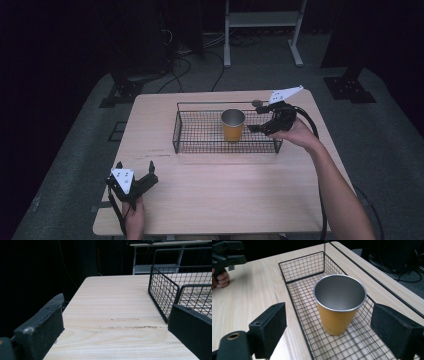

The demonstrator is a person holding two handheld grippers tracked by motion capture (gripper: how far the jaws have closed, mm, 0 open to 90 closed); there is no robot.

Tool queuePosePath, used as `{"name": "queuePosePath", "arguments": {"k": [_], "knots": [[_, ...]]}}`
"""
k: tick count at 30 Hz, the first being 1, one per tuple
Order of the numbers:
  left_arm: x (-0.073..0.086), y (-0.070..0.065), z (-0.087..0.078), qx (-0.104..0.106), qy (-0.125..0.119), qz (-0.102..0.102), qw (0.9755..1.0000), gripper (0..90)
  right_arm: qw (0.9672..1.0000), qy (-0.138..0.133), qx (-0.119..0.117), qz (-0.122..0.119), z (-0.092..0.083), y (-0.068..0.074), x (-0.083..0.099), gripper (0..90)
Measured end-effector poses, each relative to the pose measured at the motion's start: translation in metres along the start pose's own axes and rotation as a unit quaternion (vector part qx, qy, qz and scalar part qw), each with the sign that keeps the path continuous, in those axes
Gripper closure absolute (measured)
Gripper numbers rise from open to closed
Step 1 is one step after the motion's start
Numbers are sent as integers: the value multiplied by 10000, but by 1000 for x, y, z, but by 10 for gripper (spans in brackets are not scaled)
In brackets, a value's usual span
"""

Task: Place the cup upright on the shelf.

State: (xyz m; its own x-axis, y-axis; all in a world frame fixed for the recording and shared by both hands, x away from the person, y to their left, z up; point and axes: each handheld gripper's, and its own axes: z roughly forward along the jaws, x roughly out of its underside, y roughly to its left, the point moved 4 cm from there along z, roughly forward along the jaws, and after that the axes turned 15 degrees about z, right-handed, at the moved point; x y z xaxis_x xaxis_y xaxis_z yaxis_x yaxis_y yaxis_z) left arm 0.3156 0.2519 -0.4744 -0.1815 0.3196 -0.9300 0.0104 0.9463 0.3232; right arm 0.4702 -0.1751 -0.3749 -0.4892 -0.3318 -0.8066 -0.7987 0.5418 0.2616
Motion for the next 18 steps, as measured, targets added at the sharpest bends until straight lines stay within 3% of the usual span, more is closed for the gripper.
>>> {"name": "queuePosePath", "arguments": {"k": [9,18], "knots": [[0,0,0,4,3,17,10000,0,9999,-13,-146,-40,-5,7,2,126],[0,0,0,5,4,31,10000,0,9998,44,-194,30,-8,6,19,127]]}}
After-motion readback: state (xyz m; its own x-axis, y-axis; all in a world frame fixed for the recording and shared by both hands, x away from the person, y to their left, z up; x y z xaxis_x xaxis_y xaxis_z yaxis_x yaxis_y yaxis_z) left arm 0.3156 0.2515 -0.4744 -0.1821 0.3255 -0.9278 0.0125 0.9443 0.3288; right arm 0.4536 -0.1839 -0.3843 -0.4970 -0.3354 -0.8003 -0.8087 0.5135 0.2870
